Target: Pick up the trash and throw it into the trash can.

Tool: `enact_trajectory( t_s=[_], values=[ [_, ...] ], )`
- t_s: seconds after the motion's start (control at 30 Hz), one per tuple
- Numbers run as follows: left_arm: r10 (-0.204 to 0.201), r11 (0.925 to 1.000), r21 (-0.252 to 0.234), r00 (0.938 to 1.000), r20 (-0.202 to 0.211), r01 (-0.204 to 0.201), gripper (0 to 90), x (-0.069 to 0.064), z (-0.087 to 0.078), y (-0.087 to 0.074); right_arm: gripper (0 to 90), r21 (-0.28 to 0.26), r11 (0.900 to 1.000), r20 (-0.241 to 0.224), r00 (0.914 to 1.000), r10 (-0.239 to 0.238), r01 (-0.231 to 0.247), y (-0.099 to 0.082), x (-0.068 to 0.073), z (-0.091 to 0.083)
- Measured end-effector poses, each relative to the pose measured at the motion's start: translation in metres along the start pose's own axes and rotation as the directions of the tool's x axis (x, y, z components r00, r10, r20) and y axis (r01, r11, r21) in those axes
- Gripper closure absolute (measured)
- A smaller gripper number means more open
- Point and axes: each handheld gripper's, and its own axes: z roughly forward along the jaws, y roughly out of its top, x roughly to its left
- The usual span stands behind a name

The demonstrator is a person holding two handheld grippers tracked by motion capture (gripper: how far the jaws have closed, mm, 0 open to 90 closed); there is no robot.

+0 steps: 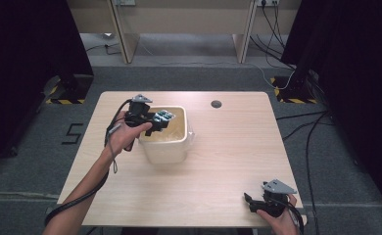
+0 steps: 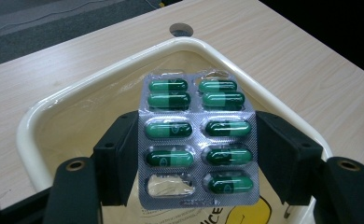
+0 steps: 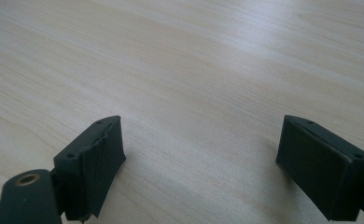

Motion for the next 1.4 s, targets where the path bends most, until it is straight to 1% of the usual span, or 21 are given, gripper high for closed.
enact_trajectory(
  t_s=[0.17, 0.4, 0.47, 0.6, 0.73, 0.93, 1.1, 1.27, 1.4],
  values=[
    [-0.001, 0.9999, 0.015, 1.0000, -0.007, 0.001, 34.3, 0.002, 0.009, 0.001, 14.7, 0.001, 1.0000, -0.002, 1.0000, -0.001, 0.001, 0.000, 0.000, 0.000],
    [0.001, 0.9992, 0.040, 0.9999, -0.012, -0.001, 34.2, 0.003, 0.017, 0.001, 14.7, 0.000, 1.0000, -0.002, 1.0000, -0.001, 0.001, 0.000, 0.000, 0.000],
    [0.005, 0.9989, 0.047, 0.9999, -0.014, -0.004, 34.3, 0.003, 0.018, 0.001, 14.7, -0.001, 1.0000, -0.002, 1.0000, -0.001, 0.001, 0.000, 0.000, 0.000],
    [-0.002, 0.9986, 0.053, 0.9999, -0.016, 0.003, 34.2, 0.004, 0.021, 0.002, 14.7, -0.001, 1.0000, -0.001, 1.0000, -0.002, 0.002, 0.000, 0.000, 0.000],
    [-0.005, 0.9976, 0.069, 0.9998, -0.017, 0.006, 34.2, 0.005, 0.024, 0.001, 14.7, -0.001, 1.0000, -0.002, 1.0000, -0.002, 0.002, 0.000, 0.000, 0.000],
    [-0.008, 0.9962, 0.087, 0.9999, -0.007, 0.009, 34.2, 0.005, 0.027, -0.002, 14.7, -0.001, 1.0000, -0.002, 1.0000, -0.003, 0.003, 0.000, 0.000, 0.000],
    [-0.010, 0.9966, 0.081, 0.9999, -0.005, 0.010, 32.9, 0.005, 0.027, -0.002, 14.7, -0.001, 1.0000, -0.003, 1.0000, -0.003, 0.003, 0.000, 0.000, 0.000],
    [-0.013, 0.9968, 0.079, 0.9999, -0.004, 0.013, 26.2, 0.004, 0.026, -0.001, 14.7, 0.000, 1.0000, -0.003, 1.0000, -0.003, 0.003, 0.000, 0.000, 0.000],
    [-0.013, 0.9975, 0.070, 0.9999, -0.004, 0.013, 25.9, 0.004, 0.024, 0.000, 14.7, -0.001, 1.0000, -0.003, 1.0000, -0.003, 0.003, 0.000, 0.000, 0.000]
  ],
)
